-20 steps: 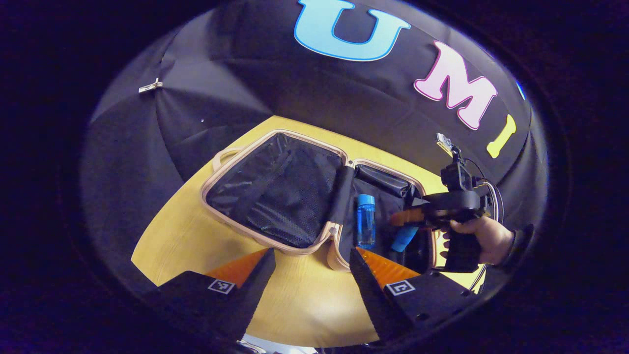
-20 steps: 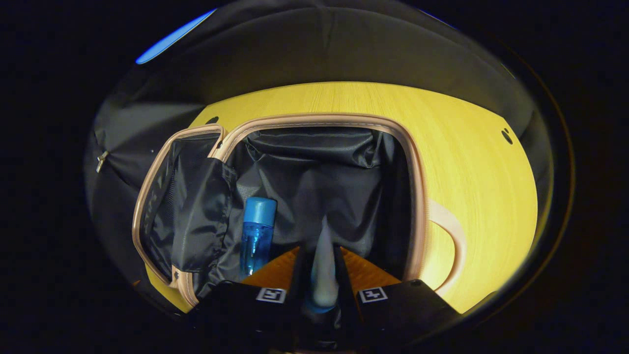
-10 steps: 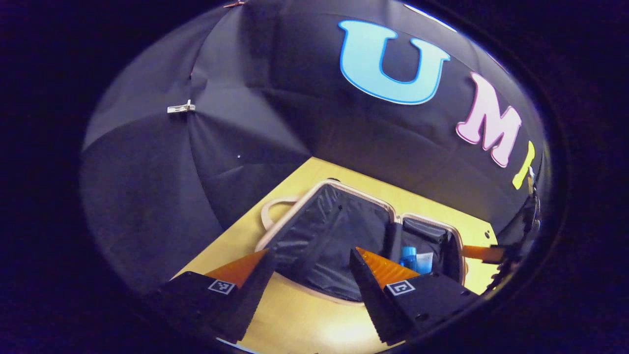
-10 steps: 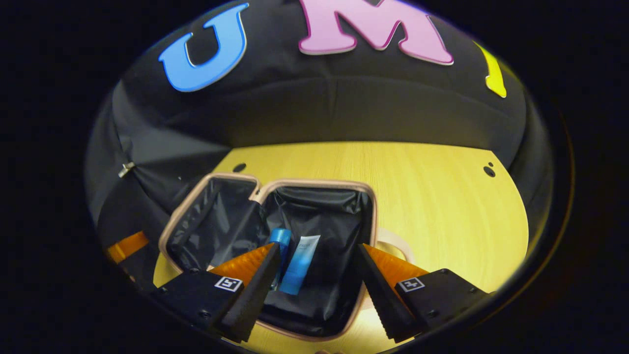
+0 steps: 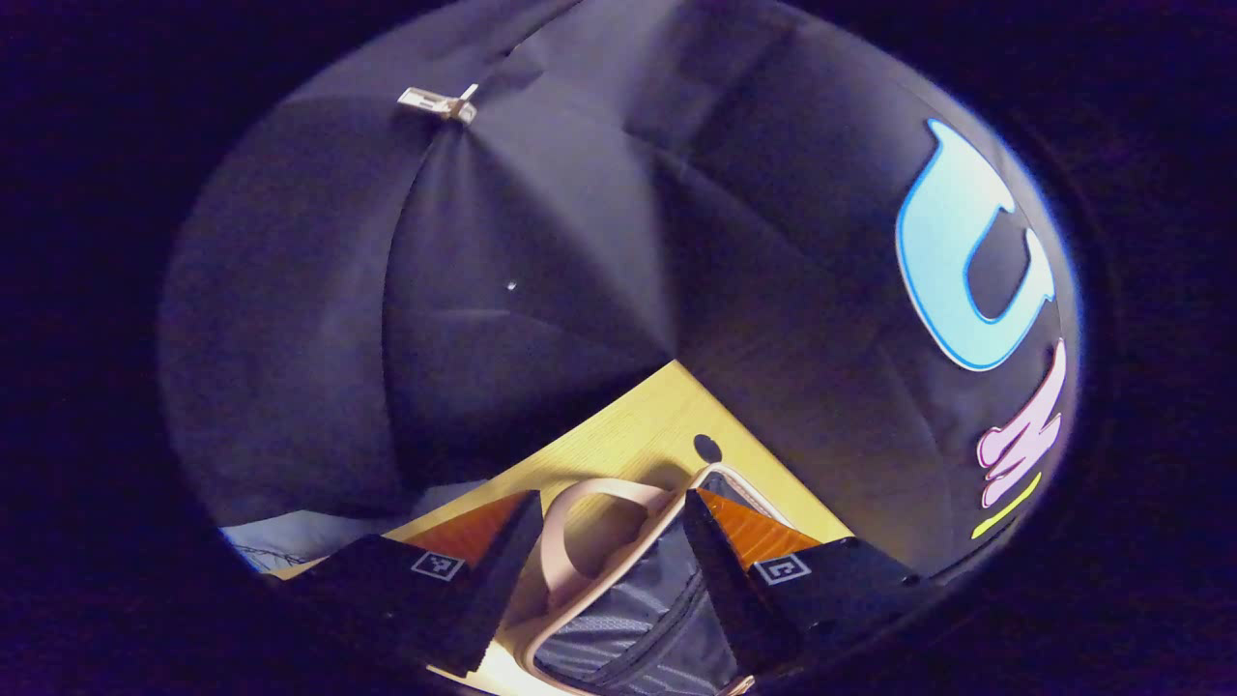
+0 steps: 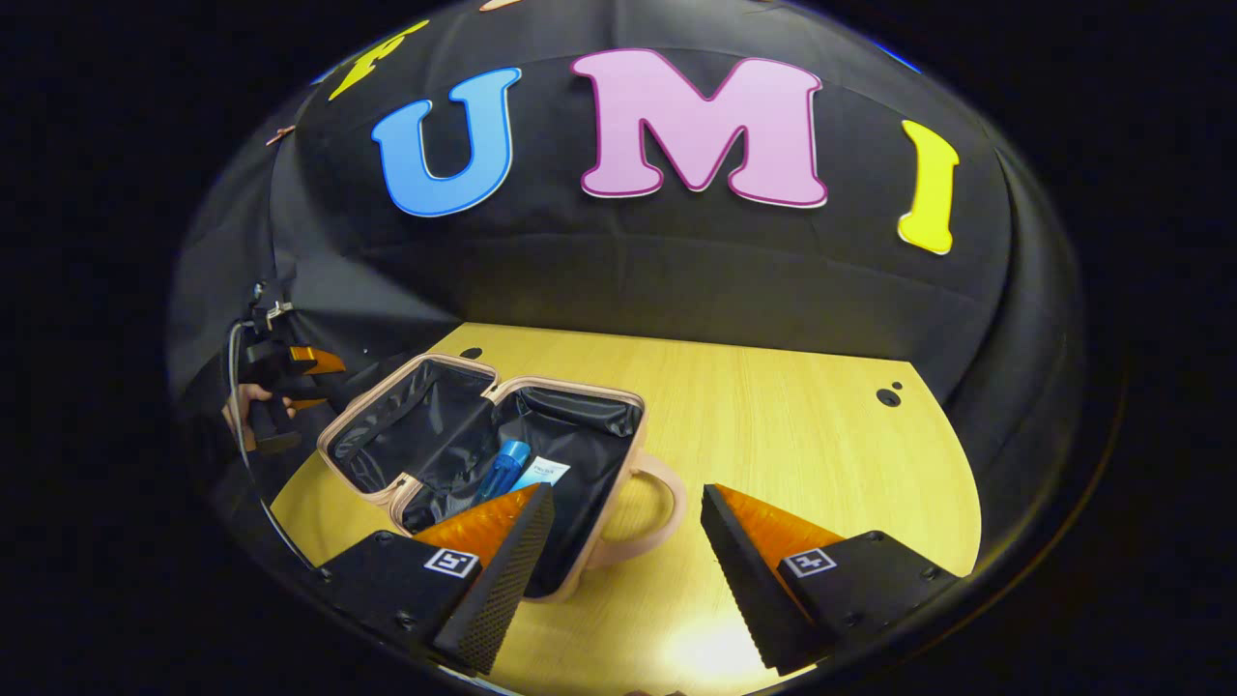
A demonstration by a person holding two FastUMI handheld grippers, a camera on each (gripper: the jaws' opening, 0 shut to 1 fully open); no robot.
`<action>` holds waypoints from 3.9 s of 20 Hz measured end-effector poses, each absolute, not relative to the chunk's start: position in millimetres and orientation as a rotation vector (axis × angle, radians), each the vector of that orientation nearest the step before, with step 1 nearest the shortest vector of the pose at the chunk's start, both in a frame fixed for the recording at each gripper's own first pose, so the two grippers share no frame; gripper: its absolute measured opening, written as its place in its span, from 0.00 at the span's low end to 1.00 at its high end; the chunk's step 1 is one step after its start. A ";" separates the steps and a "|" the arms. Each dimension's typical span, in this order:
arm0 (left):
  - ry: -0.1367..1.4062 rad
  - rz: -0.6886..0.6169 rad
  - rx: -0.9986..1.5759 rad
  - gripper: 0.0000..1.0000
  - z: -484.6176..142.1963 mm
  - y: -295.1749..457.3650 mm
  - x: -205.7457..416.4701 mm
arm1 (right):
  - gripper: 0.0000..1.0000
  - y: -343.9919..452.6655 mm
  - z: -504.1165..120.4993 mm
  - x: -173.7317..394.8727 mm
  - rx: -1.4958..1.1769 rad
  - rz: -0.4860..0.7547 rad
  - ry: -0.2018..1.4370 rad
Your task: First open the suitcase, pack the skin care products into it, and then close the suitcase.
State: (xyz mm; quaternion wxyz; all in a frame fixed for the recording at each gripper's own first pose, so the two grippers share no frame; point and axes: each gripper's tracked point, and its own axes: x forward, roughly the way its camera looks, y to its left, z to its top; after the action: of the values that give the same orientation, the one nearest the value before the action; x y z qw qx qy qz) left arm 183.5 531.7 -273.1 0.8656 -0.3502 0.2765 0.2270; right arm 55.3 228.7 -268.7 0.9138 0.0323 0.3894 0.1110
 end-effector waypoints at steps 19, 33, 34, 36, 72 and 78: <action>0.687 0.371 -0.749 0.08 -251.4 515.0 199.4 | 0.97 168.9 -271.5 4.6 -0.027 0.141 0.878; 0.477 -0.042 -0.377 0.06 -69.5 126.6 199.6 | 0.97 102.2 -226.5 25.4 0.043 0.137 0.773; 0.494 -0.057 -0.376 0.06 -82.7 102.3 198.3 | 0.97 92.3 -223.4 26.8 0.043 0.131 0.760; 0.549 -0.085 -0.371 0.06 -120.6 59.5 199.4 | 0.96 75.9 -220.2 26.3 0.049 0.129 0.751; -0.008 0.086 -0.058 0.96 74.8 83.5 42.7 | 0.97 87.3 -28.1 27.8 0.068 0.067 0.164; -0.019 0.098 -0.047 0.96 69.3 112.2 36.5 | 0.98 90.2 -31.1 25.3 0.071 0.037 0.160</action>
State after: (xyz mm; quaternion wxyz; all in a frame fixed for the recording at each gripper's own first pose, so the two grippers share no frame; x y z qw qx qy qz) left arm 36.5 112.2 69.3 0.9985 -0.0234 -0.0097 0.0491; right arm 25.3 90.2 -31.1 0.9960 0.0355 0.0798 0.0184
